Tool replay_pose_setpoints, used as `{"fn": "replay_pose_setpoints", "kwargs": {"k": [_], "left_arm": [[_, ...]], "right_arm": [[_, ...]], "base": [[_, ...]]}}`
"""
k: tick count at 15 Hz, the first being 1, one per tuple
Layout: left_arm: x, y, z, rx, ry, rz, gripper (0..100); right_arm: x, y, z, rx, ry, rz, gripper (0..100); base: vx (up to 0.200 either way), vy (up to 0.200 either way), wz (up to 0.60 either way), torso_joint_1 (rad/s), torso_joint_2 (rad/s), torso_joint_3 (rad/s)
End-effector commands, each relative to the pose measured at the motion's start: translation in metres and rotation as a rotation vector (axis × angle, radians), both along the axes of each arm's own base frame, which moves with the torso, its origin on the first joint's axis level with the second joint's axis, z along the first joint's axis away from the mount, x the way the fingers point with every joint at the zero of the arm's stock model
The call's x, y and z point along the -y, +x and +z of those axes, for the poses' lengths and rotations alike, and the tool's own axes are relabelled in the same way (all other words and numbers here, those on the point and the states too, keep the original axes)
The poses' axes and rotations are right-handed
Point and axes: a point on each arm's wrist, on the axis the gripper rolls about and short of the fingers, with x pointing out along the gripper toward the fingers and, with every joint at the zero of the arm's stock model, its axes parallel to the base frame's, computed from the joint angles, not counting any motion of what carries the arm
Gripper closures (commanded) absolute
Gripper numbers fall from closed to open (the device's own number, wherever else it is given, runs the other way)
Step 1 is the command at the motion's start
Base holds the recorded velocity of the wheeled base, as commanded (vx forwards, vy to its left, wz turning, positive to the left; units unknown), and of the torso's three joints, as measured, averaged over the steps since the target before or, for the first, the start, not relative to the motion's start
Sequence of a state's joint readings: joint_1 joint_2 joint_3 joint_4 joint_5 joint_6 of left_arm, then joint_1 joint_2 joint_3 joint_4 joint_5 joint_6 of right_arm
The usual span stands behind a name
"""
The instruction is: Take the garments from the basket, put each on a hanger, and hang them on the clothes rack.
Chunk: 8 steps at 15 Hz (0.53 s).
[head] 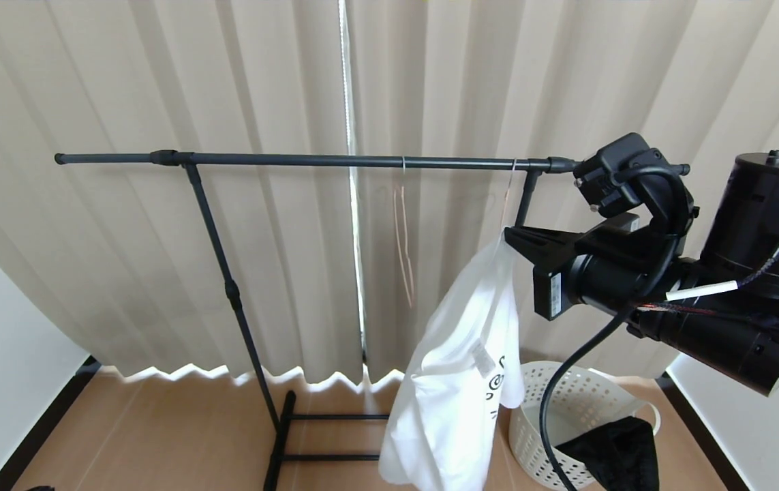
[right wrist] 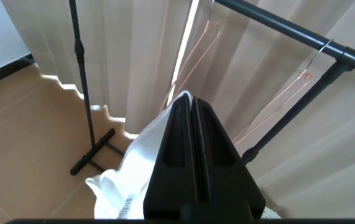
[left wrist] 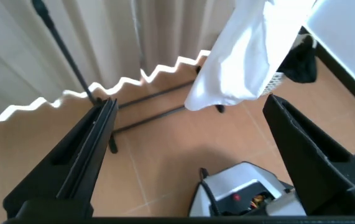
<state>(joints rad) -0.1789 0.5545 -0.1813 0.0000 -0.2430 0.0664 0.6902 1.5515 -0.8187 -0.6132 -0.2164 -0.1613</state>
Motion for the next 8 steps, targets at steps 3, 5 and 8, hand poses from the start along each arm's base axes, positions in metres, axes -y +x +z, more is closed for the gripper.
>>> {"fn": "replay_pose_setpoints", "kwargs": {"k": [3, 5, 8], "left_arm": [[0.033, 0.061, 0.042, -0.204, -0.136, -0.159, 0], [0.043, 0.07, 0.046, -0.243, -0.15, -0.187, 0], [0.062, 0.088, 0.047, -0.298, -0.114, -0.221, 0]], "right_arm": [[-0.002, 0.001, -0.001, -0.003, 0.0, 0.003, 100], [-0.002, 0.001, -0.001, -0.004, -0.001, 0.003, 100], [-0.001, -0.001, -0.004, -0.01, -0.006, 0.002, 100]], "base": [[0.0, 0.0, 0.0, 0.0, 0.0, 0.0], [0.0, 0.0, 0.0, 0.0, 0.0, 0.0], [0.0, 0.0, 0.0, 0.0, 0.0, 0.0]]}}
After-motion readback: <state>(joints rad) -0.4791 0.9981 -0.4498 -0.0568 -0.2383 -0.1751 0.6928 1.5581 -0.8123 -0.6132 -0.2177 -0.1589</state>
